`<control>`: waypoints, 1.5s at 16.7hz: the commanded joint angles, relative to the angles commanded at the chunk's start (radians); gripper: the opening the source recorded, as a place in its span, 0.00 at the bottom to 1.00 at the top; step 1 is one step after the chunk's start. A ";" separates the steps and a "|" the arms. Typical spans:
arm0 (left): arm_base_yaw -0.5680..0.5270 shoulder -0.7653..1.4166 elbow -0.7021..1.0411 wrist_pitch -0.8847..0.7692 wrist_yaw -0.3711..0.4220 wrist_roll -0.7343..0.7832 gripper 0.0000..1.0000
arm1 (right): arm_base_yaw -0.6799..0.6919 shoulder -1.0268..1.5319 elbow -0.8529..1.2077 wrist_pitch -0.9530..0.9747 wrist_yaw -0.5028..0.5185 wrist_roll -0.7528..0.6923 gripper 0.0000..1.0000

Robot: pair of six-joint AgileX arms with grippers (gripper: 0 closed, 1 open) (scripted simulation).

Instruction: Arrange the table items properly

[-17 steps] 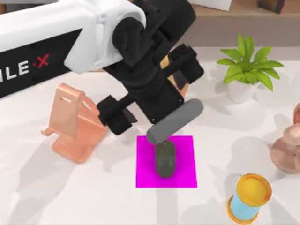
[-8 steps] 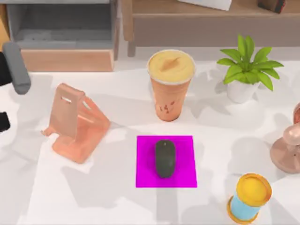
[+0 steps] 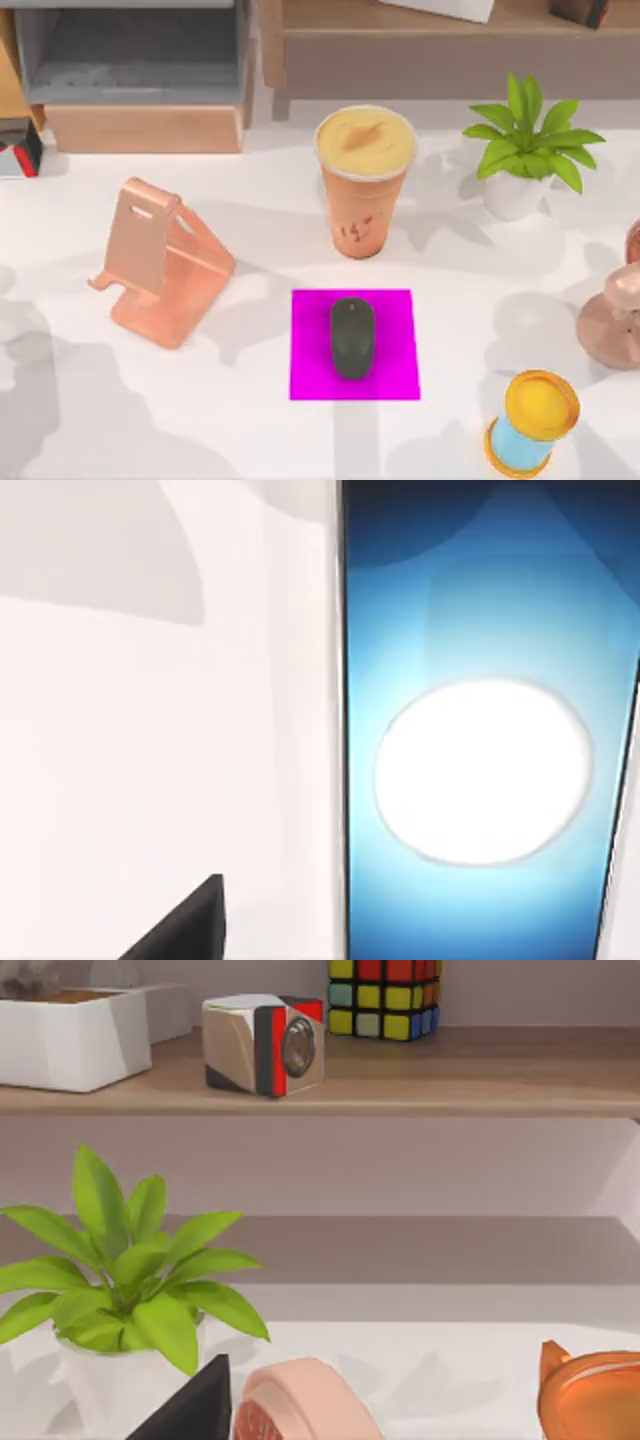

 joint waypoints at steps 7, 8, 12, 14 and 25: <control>0.006 0.009 -0.015 0.016 0.002 -0.008 1.00 | 0.000 0.000 0.000 0.000 0.000 0.000 1.00; 0.007 0.021 -0.028 0.038 0.002 -0.008 1.00 | 0.000 0.000 0.000 0.000 0.000 0.000 1.00; 0.009 0.096 -0.108 0.204 0.002 -0.006 1.00 | 0.000 0.000 0.000 0.000 0.000 0.000 1.00; 0.010 0.132 -0.145 0.274 0.002 -0.004 1.00 | 0.000 0.000 0.000 0.000 0.000 0.000 1.00; 0.011 0.150 -0.163 0.303 0.003 -0.003 0.55 | 0.000 0.000 0.000 0.000 0.000 0.000 1.00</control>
